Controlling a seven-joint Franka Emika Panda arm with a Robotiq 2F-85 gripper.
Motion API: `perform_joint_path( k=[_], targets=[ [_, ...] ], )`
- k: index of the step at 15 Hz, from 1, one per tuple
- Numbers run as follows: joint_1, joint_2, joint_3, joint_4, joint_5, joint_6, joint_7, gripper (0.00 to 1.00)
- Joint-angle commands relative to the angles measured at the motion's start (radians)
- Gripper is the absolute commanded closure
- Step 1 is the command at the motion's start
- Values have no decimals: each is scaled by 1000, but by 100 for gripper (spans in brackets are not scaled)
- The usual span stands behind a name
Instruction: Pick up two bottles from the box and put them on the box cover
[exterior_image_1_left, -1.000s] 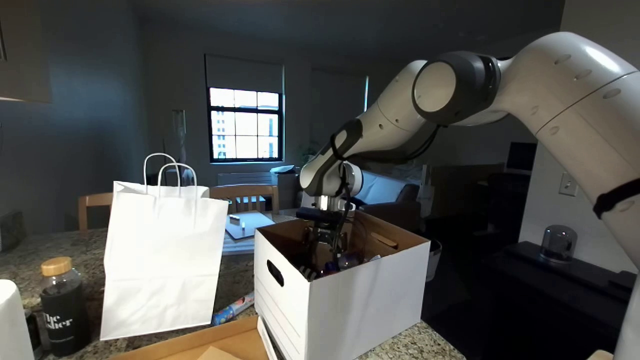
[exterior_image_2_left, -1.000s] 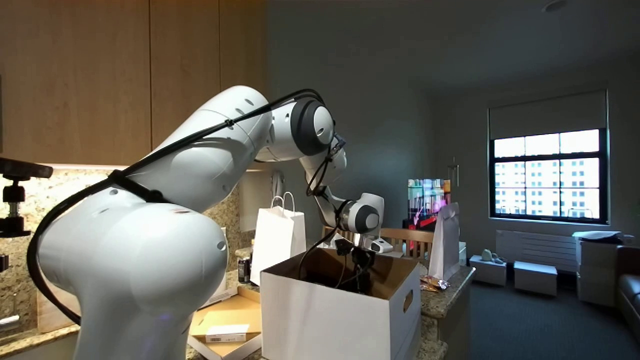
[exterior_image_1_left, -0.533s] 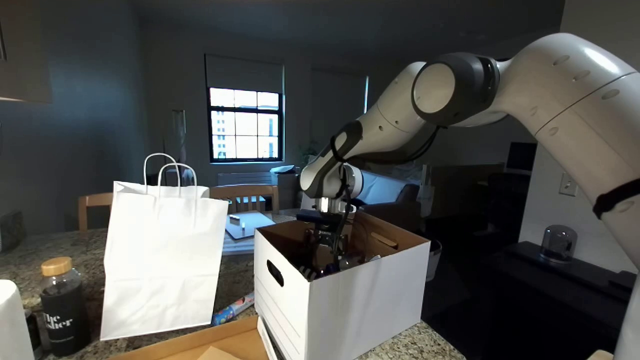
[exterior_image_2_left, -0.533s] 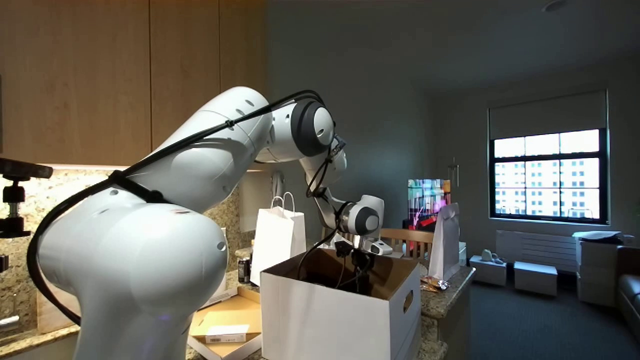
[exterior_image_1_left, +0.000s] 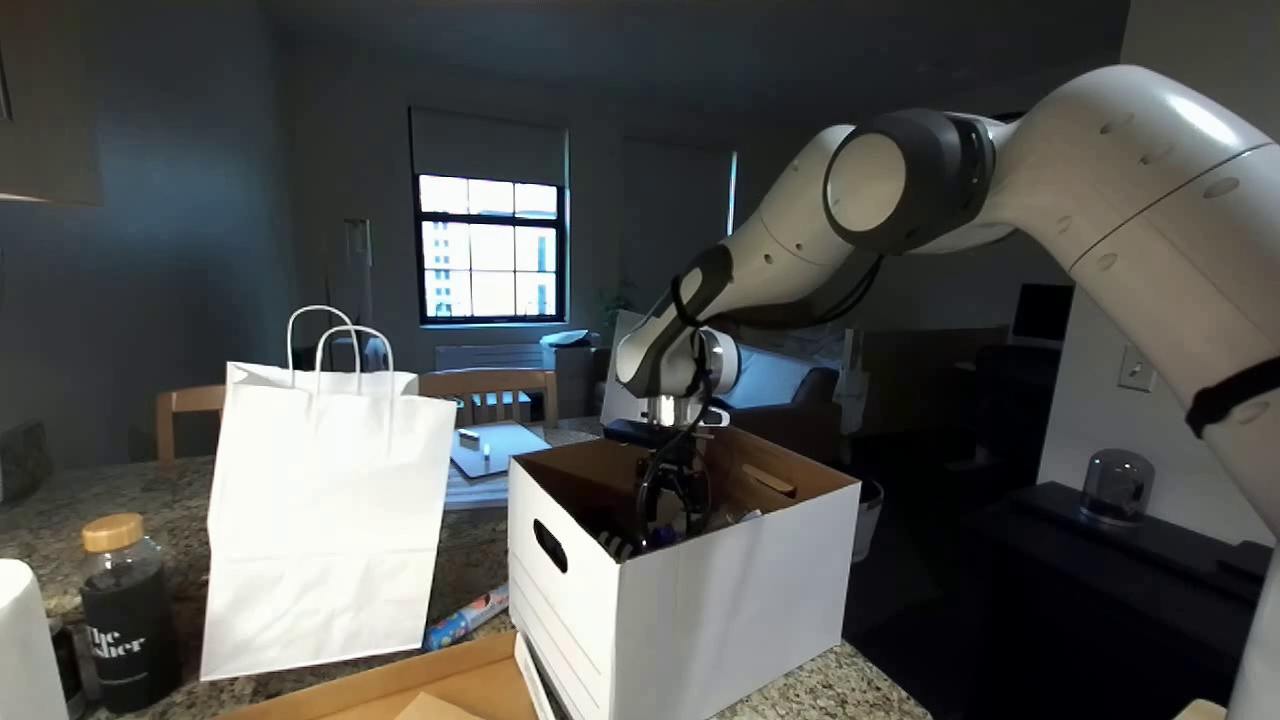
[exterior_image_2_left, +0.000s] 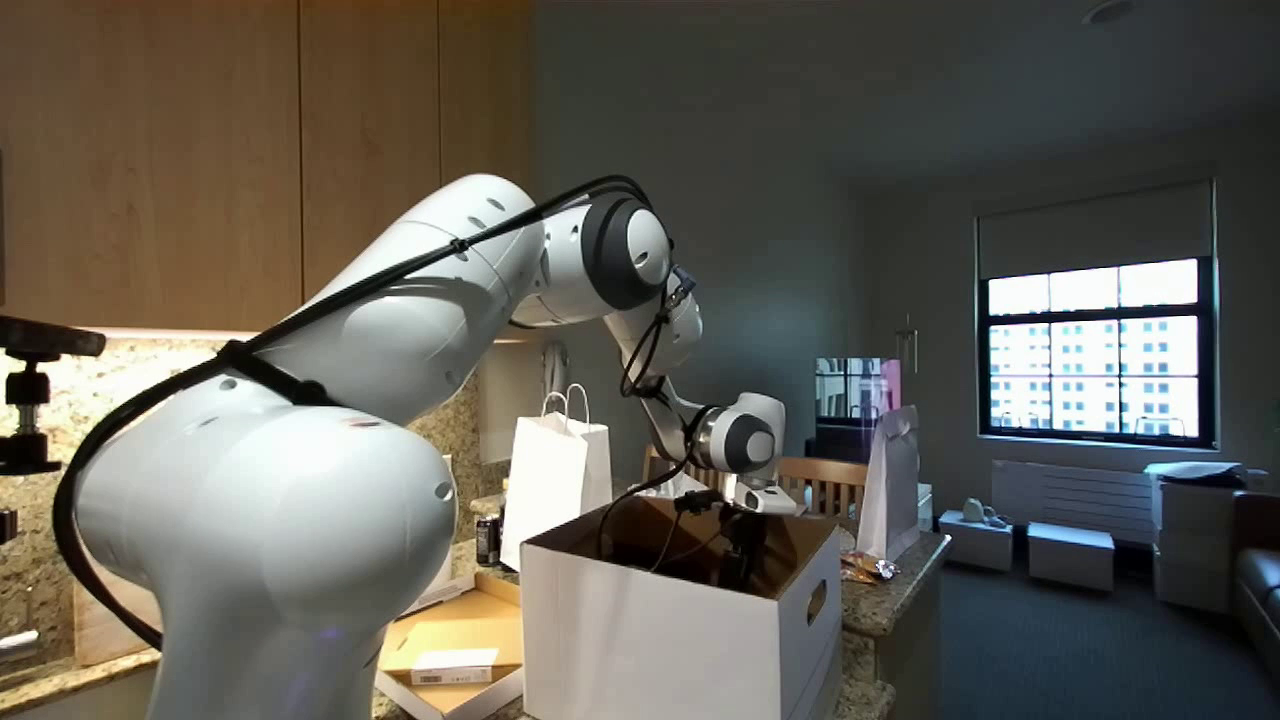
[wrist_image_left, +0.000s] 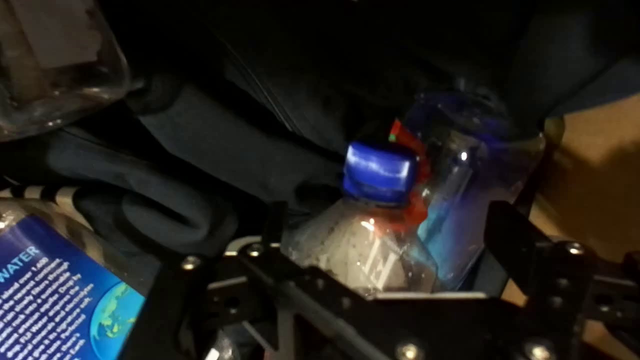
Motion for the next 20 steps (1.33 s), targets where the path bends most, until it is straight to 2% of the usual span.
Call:
perform_joint_path(
  k=[1, 7, 14, 15, 16, 20],
  targets=[
    [-33, 22, 18, -5, 44, -1, 100, 0],
    [-84, 80, 85, 40, 152, -56, 104, 0],
    [-88, 89, 124, 72, 161, -46, 57, 0],
    [-90, 90, 129, 74, 161, -56, 57, 8],
    [-86, 92, 126, 76, 151, -65, 61, 27],
    [-78, 92, 106, 88, 126, -79, 78, 53]
  ],
)
